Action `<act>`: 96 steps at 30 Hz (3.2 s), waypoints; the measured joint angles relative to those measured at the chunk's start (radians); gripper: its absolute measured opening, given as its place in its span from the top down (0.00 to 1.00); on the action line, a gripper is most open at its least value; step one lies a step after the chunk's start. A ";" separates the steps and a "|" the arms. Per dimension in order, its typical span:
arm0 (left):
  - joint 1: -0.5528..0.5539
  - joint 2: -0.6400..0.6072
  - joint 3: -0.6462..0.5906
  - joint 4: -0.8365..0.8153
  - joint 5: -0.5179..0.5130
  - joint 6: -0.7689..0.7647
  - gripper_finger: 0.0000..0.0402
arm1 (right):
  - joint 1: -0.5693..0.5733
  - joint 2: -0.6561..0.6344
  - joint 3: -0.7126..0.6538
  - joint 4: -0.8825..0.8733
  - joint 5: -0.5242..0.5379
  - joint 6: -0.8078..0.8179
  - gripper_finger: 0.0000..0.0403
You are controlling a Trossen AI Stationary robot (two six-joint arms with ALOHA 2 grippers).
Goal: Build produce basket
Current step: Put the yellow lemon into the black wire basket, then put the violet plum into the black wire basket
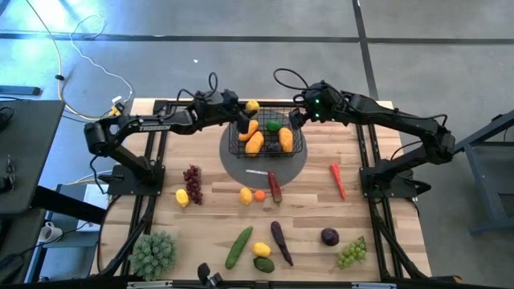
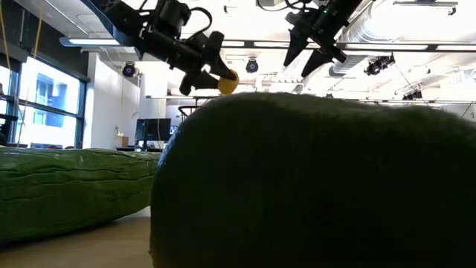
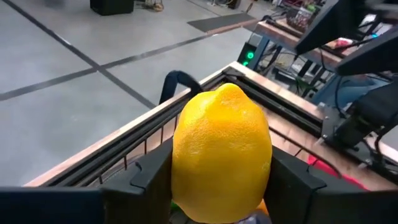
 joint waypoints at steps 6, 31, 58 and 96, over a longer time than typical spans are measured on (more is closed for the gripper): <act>0.000 0.061 0.000 0.039 -0.003 0.001 0.50 | 0.000 0.000 0.000 0.000 0.000 -0.001 0.28; -0.052 0.135 0.000 0.106 -0.178 0.009 0.50 | 0.000 0.001 0.000 -0.001 0.002 -0.010 0.28; -0.032 0.110 -0.001 0.105 -0.006 -0.122 0.35 | 0.031 0.001 0.000 -0.069 -0.019 0.023 0.28; -0.075 -0.141 -0.001 -0.023 0.368 -0.011 0.34 | 0.656 0.001 0.000 -0.321 -0.170 0.879 0.28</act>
